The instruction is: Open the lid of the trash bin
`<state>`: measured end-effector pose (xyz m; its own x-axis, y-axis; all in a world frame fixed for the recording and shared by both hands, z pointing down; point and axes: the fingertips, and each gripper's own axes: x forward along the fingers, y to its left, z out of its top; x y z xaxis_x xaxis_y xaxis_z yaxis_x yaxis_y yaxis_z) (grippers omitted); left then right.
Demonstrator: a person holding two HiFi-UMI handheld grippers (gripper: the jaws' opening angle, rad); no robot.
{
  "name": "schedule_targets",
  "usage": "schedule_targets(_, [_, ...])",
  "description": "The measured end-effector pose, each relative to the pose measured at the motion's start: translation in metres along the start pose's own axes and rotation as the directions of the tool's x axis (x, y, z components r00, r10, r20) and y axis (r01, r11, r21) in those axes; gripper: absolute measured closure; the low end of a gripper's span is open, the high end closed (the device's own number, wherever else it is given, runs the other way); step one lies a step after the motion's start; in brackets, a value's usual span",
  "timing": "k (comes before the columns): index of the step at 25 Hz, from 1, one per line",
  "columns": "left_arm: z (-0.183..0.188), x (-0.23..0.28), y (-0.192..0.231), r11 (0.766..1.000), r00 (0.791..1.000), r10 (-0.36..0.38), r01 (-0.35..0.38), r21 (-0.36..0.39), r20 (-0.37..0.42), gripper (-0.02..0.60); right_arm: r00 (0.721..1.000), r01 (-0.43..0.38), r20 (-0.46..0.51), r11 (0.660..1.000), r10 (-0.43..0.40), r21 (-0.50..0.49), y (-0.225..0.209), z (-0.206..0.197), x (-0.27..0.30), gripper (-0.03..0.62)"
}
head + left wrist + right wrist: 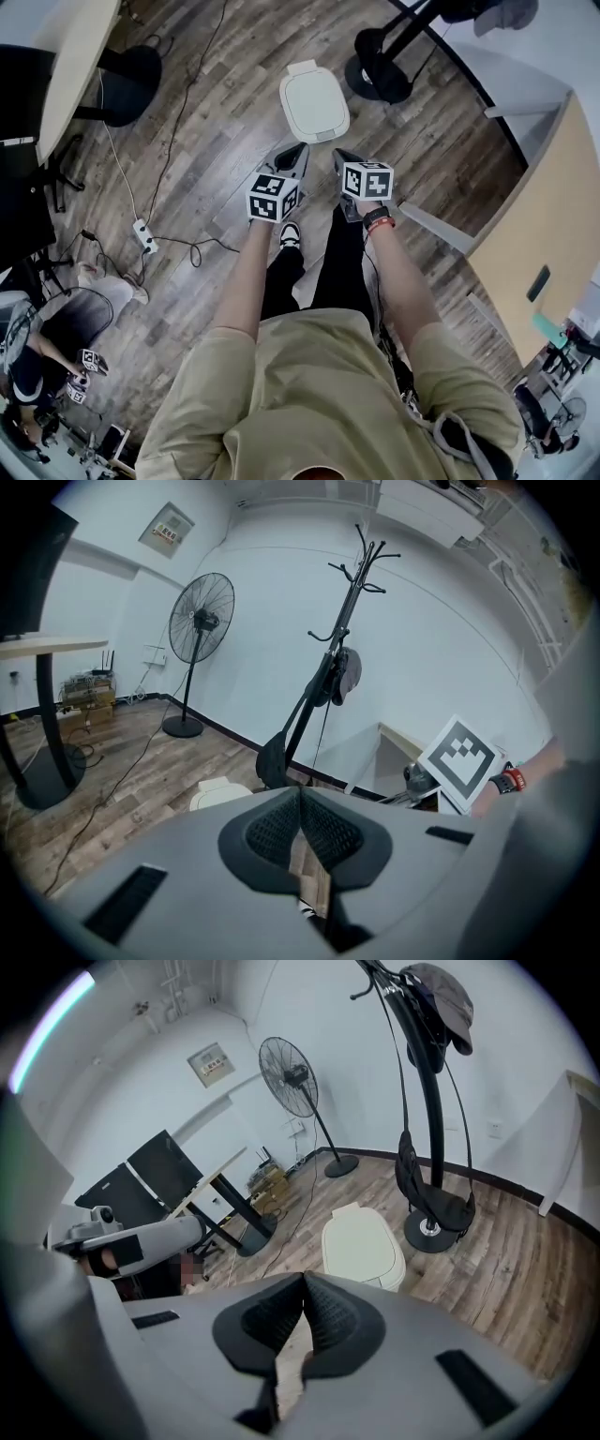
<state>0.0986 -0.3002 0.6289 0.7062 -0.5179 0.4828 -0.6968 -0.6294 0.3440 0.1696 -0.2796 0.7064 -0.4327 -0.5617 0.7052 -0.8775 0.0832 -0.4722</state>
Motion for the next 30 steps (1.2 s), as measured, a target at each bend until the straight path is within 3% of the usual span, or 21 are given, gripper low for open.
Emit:
schedule_targets(11, [-0.053,0.069,0.047,0.999,0.998,-0.034,0.033,-0.025,-0.046,0.558,0.996,-0.015,-0.083,0.999,0.019,0.048,-0.053,-0.023,0.09,0.579])
schedule_targets(18, [-0.091,0.095,0.075,0.999,0.997,-0.042,0.041,-0.02,-0.071,0.558,0.994,-0.048,-0.094,0.994,0.058,0.101,-0.073,-0.038,0.136,0.579])
schedule_targets(30, [-0.144,0.125,0.108,0.999,0.994,-0.041,0.039,-0.021,-0.101,0.558,0.983,-0.026,-0.178,0.993,0.046,0.116,-0.115,-0.069,0.199,0.579])
